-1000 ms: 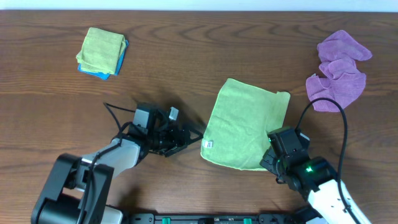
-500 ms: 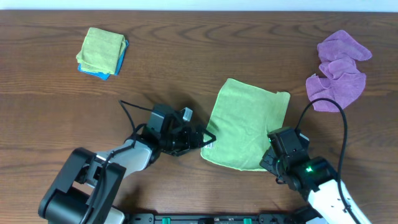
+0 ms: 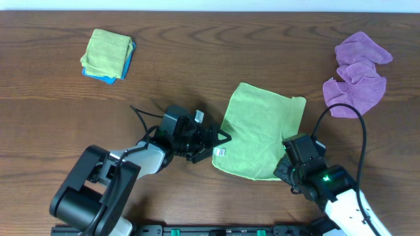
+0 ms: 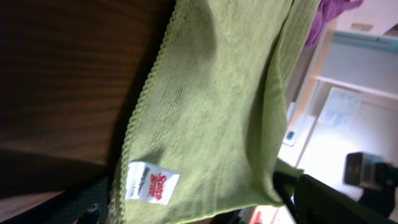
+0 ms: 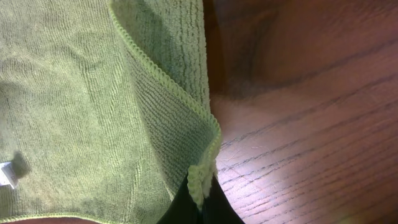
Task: Fold the cloth
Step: 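Grasp the lower-left corner with the left gripper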
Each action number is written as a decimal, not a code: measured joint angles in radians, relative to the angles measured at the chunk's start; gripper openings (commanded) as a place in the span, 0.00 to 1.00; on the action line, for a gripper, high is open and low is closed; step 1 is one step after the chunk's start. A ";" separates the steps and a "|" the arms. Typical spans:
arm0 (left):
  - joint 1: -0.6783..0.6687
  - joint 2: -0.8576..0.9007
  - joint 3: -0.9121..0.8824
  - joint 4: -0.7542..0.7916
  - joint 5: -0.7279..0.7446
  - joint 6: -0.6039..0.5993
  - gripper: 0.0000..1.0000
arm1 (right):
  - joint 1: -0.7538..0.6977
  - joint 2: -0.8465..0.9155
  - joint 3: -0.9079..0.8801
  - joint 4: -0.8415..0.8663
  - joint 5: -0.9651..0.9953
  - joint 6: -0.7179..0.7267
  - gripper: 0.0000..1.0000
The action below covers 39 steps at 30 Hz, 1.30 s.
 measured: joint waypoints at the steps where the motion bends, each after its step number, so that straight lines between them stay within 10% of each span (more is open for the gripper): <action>1: 0.000 0.009 0.003 0.011 0.010 -0.015 0.96 | 0.000 0.000 0.000 0.000 -0.001 0.000 0.01; 26: -0.026 0.061 0.031 -0.042 0.069 -0.013 0.74 | 0.000 0.000 0.000 0.001 -0.025 0.000 0.02; 39: -0.078 0.085 0.075 -0.187 0.061 0.085 0.31 | 0.000 0.000 0.000 0.007 -0.035 0.000 0.02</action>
